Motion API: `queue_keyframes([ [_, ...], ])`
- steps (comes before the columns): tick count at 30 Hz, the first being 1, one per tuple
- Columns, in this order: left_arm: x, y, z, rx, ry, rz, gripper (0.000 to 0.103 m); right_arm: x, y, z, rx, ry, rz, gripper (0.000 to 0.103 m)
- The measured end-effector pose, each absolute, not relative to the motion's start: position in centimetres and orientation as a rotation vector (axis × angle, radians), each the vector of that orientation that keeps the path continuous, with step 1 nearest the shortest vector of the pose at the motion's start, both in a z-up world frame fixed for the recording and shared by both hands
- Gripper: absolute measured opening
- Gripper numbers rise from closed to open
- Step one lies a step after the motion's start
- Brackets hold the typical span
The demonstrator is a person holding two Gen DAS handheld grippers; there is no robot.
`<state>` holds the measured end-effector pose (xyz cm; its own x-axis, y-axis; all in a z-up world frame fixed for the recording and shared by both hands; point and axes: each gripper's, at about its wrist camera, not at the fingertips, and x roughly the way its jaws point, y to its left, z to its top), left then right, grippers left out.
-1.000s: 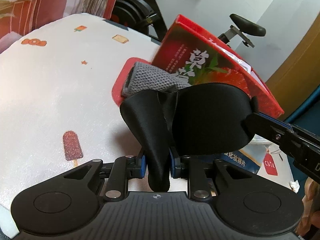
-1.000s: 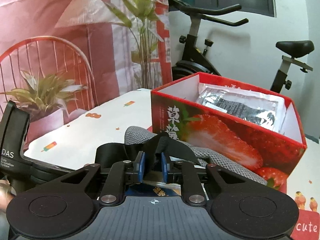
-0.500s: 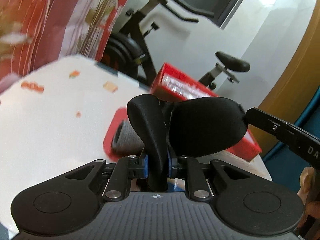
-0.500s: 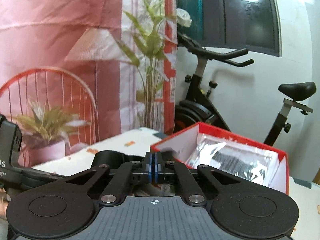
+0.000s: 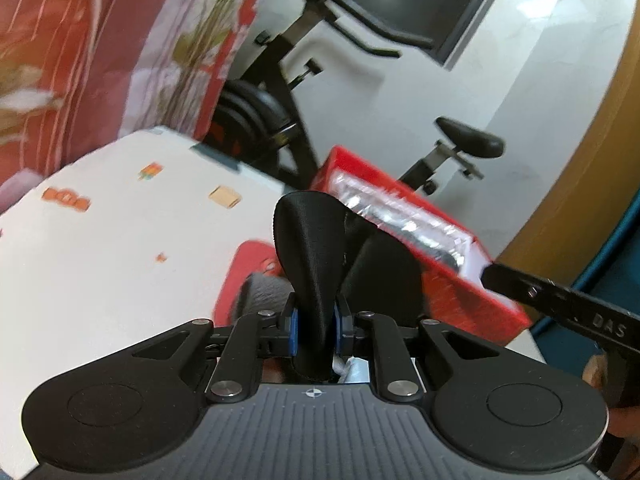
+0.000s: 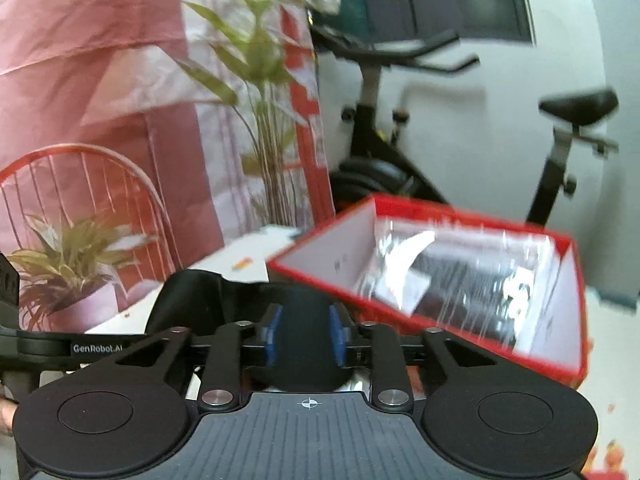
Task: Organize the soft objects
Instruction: 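Lift the black eye mask with the left gripper toward the red box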
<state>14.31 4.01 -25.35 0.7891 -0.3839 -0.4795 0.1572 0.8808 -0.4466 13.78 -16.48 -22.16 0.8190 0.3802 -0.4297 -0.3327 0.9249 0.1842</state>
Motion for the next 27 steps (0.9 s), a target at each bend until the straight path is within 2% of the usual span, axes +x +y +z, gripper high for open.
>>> queue_keyframes([
  [2,14.7,4.6,-26.1,-0.409,0.619,-0.281,0.017,14.5,-16.8,-23.4,0.143,0.523,0.381,0.042],
  [7,15.7,5.4,-27.7,-0.428,0.670,-0.245,0.017,16.7,-17.0,-26.1,0.218,0.610,0.381,0.055],
  [18,16.4,6.0,-29.9,-0.443,0.736,-0.250,0.017,21.5,-15.3,-28.1,0.239,0.737,0.370,0.058],
  [21,16.2,5.8,-30.5,-0.439,0.752,-0.261,0.017,22.2,-14.6,-28.0,0.227,0.748,0.384,0.042],
  [22,16.2,5.8,-30.6,-0.438,0.757,-0.264,0.017,22.3,-14.2,-27.8,0.215,0.747,0.391,0.032],
  [26,16.5,5.6,-30.7,-0.444,0.754,-0.265,0.017,21.8,-12.4,-26.3,0.127,0.694,0.442,0.017],
  [27,16.4,5.7,-30.7,-0.449,0.747,-0.264,0.017,21.6,-12.0,-25.7,0.108,0.675,0.460,0.016],
])
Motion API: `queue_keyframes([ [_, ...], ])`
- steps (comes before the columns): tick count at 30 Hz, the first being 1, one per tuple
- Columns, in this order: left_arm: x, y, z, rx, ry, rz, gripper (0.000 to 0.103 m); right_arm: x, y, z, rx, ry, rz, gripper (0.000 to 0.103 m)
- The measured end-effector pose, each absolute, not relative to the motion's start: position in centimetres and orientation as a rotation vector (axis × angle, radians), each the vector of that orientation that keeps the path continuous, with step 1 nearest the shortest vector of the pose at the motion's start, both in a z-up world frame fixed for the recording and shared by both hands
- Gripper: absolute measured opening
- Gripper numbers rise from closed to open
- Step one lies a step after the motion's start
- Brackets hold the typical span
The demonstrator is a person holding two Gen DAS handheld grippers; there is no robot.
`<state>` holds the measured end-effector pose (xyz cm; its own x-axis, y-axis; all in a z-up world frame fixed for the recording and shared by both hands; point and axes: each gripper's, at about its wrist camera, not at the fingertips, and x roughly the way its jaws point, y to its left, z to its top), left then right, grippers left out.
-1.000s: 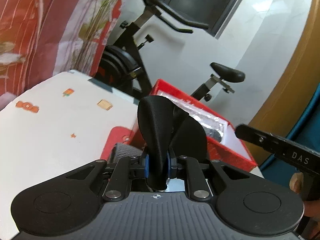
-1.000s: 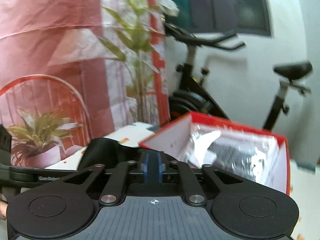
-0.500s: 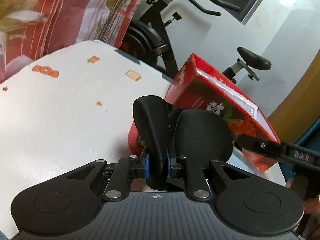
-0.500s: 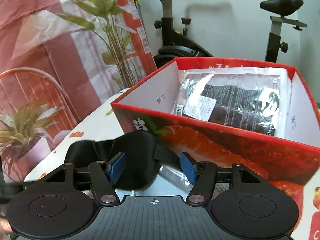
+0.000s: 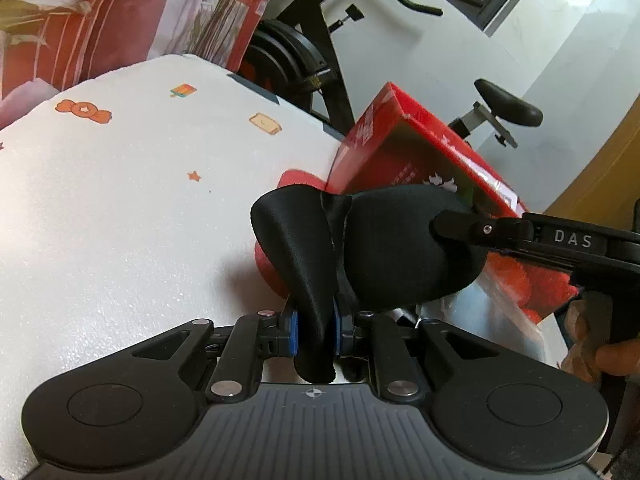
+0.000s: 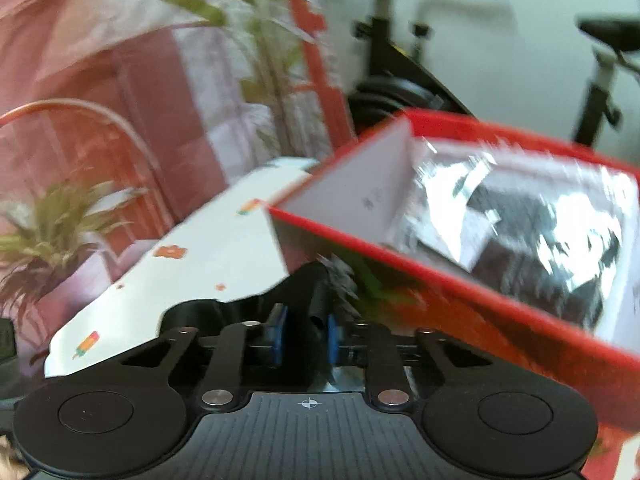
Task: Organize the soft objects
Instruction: 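Lift the black eye mask with the left gripper toward the red box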
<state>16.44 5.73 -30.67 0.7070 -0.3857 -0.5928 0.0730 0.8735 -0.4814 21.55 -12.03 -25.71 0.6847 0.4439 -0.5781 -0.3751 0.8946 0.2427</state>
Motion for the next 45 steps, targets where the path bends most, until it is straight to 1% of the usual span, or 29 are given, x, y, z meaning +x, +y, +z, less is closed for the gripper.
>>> queue_keyframes([
  [4,15.9,5.7,-29.7,-0.424,0.697,-0.249,0.017,20.6,-10.9,-23.4,0.071,0.600,0.511,0.012],
  [16,15.3,6.9,-23.9,-0.445,0.495,-0.214,0.017,19.8,-10.6,-16.3,0.063,0.416,0.572,0.010],
  [23,15.8,6.6,-21.1,-0.428,0.423,-0.219,0.017,19.6,-11.5,-13.9,0.056,0.355,0.573,0.010],
  [31,17.7,4.9,-17.9,-0.372,0.358,-0.265,0.017,20.3,-15.5,-11.3,0.085,0.282,0.519,0.010],
  [39,20.8,0.9,-14.7,-0.277,0.321,-0.340,0.017,21.2,-20.3,-10.4,0.111,0.229,0.441,0.010],
  [42,22.7,-1.1,-14.7,-0.228,0.377,-0.392,0.017,21.8,-22.5,-12.0,0.137,0.276,0.395,0.010],
  [45,25.0,-3.3,-15.8,-0.190,0.470,-0.431,0.017,22.8,-24.8,-15.1,0.182,0.354,0.335,0.010],
])
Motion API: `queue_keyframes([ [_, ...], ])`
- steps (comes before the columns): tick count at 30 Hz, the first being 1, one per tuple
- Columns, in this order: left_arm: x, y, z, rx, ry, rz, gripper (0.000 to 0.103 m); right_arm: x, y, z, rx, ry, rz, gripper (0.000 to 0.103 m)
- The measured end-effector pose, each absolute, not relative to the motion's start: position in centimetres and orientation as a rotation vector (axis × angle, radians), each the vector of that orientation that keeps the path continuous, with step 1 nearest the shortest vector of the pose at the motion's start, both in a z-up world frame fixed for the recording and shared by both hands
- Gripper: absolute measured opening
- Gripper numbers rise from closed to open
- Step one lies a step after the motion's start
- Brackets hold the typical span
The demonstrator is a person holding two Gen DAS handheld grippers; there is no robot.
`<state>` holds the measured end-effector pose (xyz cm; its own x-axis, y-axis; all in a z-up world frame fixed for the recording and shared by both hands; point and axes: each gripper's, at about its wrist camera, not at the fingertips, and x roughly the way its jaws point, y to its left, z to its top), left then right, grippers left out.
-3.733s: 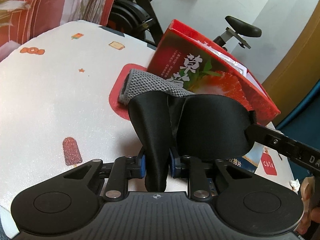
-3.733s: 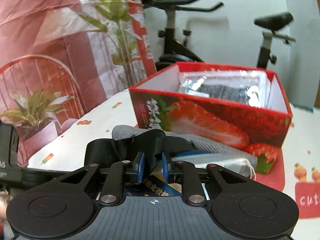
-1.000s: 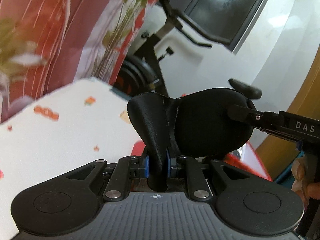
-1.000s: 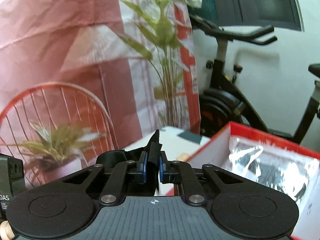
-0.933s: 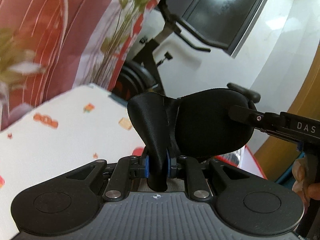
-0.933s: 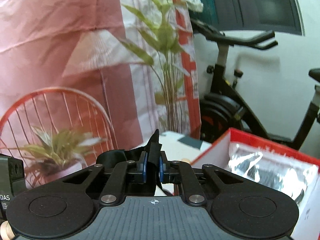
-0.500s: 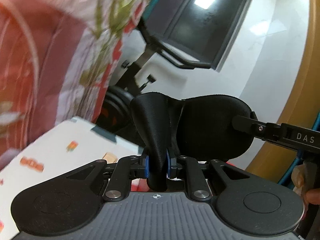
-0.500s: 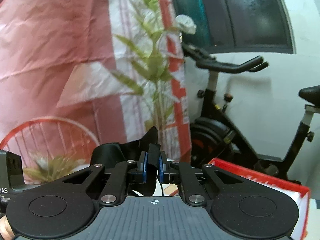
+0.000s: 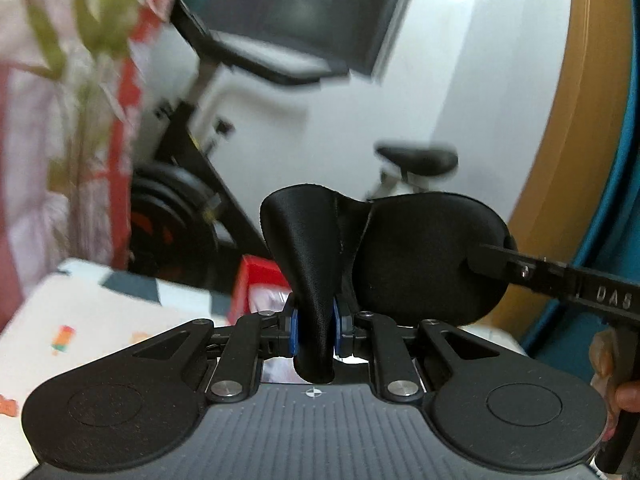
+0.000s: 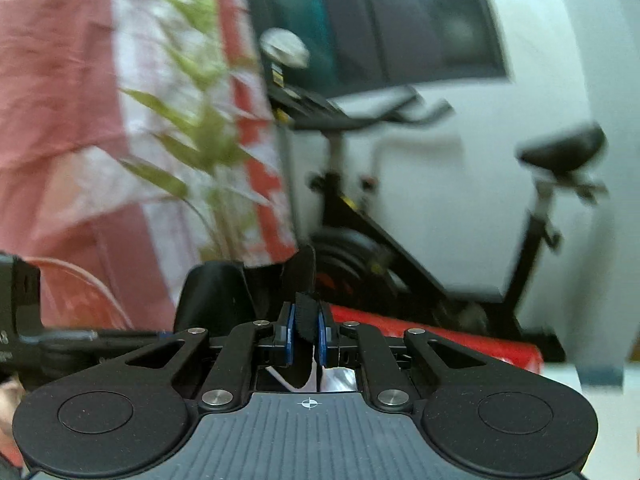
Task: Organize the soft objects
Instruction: 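Lower the eye mask into the red box and open the left gripper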
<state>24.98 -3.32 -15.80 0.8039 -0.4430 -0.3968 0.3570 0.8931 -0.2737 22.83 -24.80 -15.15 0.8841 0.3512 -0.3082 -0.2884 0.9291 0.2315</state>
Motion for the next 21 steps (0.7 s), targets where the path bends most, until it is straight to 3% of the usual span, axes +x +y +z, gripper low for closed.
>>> queue_keyframes([
  [11,30.6,-8.9,-21.8,-0.011,0.753,-0.485,0.019,25.4,-28.1,-24.4,0.321,0.636,0.210,0.011],
  [13,31.3,-8.8,-22.3,0.017,0.772,-0.486,0.027,25.4,-28.0,-24.7,0.315,0.656,0.203,0.011],
  [15,31.4,-8.7,-22.6,0.055,0.764,-0.485,0.042,25.4,-28.0,-24.9,0.315,0.665,0.187,0.011],
  [21,31.3,-8.3,-21.9,0.099,0.744,-0.448,0.058,25.4,-27.9,-25.0,0.265,0.685,0.123,0.022],
])
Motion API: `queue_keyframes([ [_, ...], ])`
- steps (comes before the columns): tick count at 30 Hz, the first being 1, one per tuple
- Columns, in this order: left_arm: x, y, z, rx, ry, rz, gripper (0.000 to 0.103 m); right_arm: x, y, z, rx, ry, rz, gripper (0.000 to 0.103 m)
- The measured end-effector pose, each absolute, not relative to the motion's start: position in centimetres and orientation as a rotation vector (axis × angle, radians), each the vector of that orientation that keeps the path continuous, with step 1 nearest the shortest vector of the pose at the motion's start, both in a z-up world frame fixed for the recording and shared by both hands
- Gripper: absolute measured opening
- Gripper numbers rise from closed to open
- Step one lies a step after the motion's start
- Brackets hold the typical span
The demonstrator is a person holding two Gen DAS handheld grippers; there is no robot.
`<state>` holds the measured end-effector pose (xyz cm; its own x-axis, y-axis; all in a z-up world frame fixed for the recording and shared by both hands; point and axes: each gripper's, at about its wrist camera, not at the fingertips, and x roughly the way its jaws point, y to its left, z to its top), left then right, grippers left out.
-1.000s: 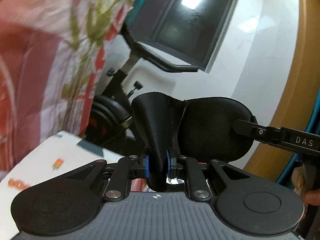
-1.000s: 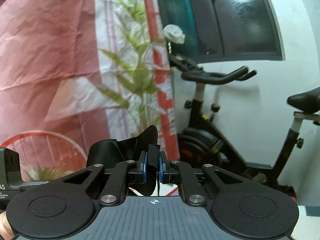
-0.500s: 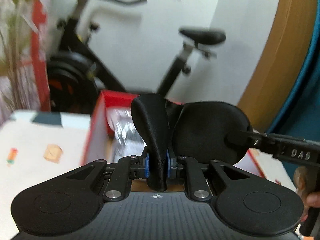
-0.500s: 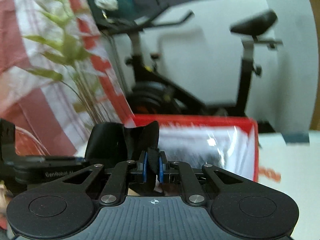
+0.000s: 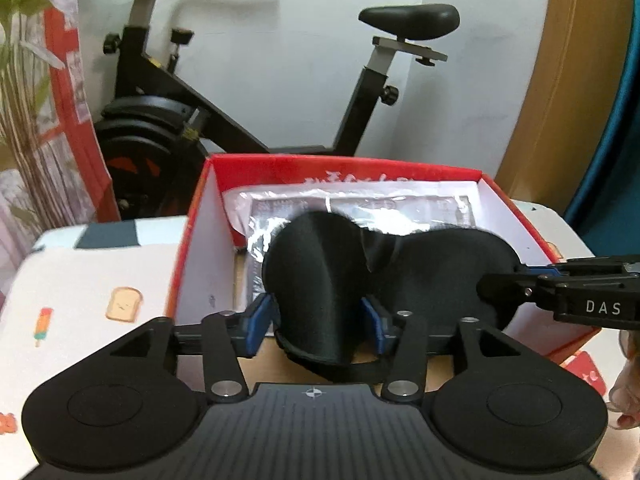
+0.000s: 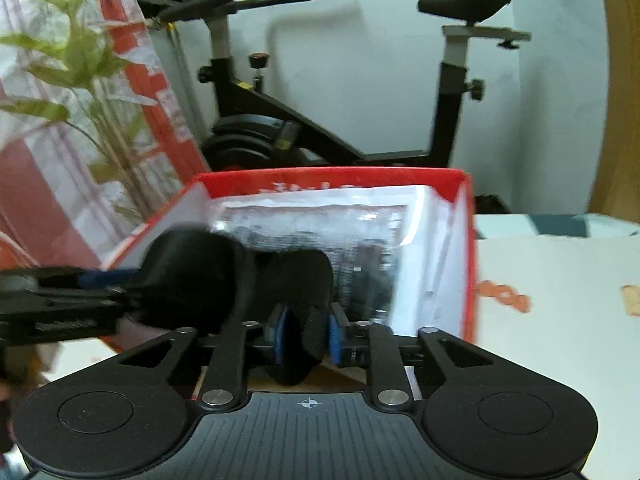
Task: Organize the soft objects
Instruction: 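Lower the eye mask into the red box and open the left gripper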
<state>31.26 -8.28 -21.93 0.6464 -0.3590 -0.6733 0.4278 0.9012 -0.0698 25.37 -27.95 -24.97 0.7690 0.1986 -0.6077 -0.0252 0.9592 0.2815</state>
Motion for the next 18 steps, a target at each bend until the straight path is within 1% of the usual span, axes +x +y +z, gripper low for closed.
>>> queue_keyframes([
  [2,30.9,-8.4,-21.5,0.137,0.717,-0.419,0.064,25.3,-27.7,-24.9,0.248,0.684,0.118,0.024],
  [4,30.8,-8.9,-21.2,0.167,0.707,-0.401,0.066,24.9,-27.4,-24.7,0.243,0.675,0.112,0.027],
  [5,30.8,-8.8,-21.2,0.175,0.705,-0.403,0.067,24.7,-27.2,-24.5,0.234,0.665,0.107,0.034],
  [6,30.6,-8.8,-21.1,0.178,0.701,-0.401,0.070,24.4,-27.0,-24.2,0.223,0.655,0.102,0.038],
  [7,30.4,-8.8,-21.0,0.179,0.695,-0.397,0.072,24.0,-26.6,-23.9,0.205,0.641,0.099,0.044],
  [9,30.1,-8.8,-20.7,0.181,0.675,-0.391,0.082,23.3,-26.1,-23.3,0.165,0.622,0.075,0.051],
  [11,29.3,-8.6,-20.2,0.182,0.647,-0.379,0.088,22.3,-25.6,-22.6,0.136,0.594,0.057,0.070],
  [12,28.8,-8.6,-20.1,0.184,0.634,-0.374,0.091,21.9,-25.3,-22.4,0.126,0.582,0.051,0.075],
  [13,28.3,-8.5,-19.9,0.189,0.619,-0.372,0.093,21.4,-25.2,-22.1,0.119,0.573,0.052,0.085],
  [14,27.7,-8.5,-19.6,0.200,0.602,-0.370,0.099,20.8,-25.1,-21.9,0.119,0.559,0.059,0.093],
  [16,26.8,-8.4,-19.1,0.215,0.578,-0.361,0.103,19.8,-25.1,-21.8,0.137,0.547,0.066,0.098],
  [18,25.7,-8.1,-18.6,0.221,0.551,-0.353,0.103,18.8,-25.2,-21.7,0.157,0.538,0.062,0.103],
])
